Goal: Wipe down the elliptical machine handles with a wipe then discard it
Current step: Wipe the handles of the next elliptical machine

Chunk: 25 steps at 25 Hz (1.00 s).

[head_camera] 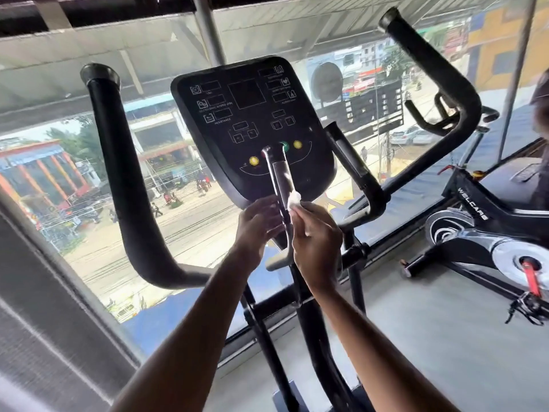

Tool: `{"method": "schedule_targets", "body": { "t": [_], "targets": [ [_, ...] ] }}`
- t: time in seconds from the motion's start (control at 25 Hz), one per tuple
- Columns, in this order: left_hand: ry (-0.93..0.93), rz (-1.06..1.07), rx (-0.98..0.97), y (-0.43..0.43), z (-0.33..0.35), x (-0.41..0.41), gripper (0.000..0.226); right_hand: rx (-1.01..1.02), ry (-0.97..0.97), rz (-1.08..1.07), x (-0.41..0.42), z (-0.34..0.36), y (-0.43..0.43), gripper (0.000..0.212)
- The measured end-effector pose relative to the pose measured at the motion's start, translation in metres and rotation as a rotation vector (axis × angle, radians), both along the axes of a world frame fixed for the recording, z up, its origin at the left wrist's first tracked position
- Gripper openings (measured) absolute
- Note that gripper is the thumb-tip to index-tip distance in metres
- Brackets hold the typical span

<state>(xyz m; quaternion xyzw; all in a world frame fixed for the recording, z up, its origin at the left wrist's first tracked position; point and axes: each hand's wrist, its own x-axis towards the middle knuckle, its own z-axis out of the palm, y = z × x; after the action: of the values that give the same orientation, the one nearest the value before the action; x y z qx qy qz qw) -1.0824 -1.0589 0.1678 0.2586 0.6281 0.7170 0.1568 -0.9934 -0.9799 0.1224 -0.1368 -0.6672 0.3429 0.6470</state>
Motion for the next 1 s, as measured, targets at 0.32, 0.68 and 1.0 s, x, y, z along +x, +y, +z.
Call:
{"method": "schedule_targets", "body": {
  "t": [0.32,0.68,1.0],
  "targets": [
    [0.018,0.078,-0.026,-0.002,-0.049,0.037,0.032,0.667,-0.501,-0.163,-0.001,0.031,0.008,0.031],
    [-0.008,-0.02,0.092,-0.007,-0.065,0.036,0.036,0.931,-0.629,-0.294,-0.008,0.043,0.014,0.023],
    [0.064,0.056,0.007,-0.003,-0.068,0.025,0.024,1.488,-1.194,-0.404,-0.052,0.139,0.008,0.021]
  ]
}}
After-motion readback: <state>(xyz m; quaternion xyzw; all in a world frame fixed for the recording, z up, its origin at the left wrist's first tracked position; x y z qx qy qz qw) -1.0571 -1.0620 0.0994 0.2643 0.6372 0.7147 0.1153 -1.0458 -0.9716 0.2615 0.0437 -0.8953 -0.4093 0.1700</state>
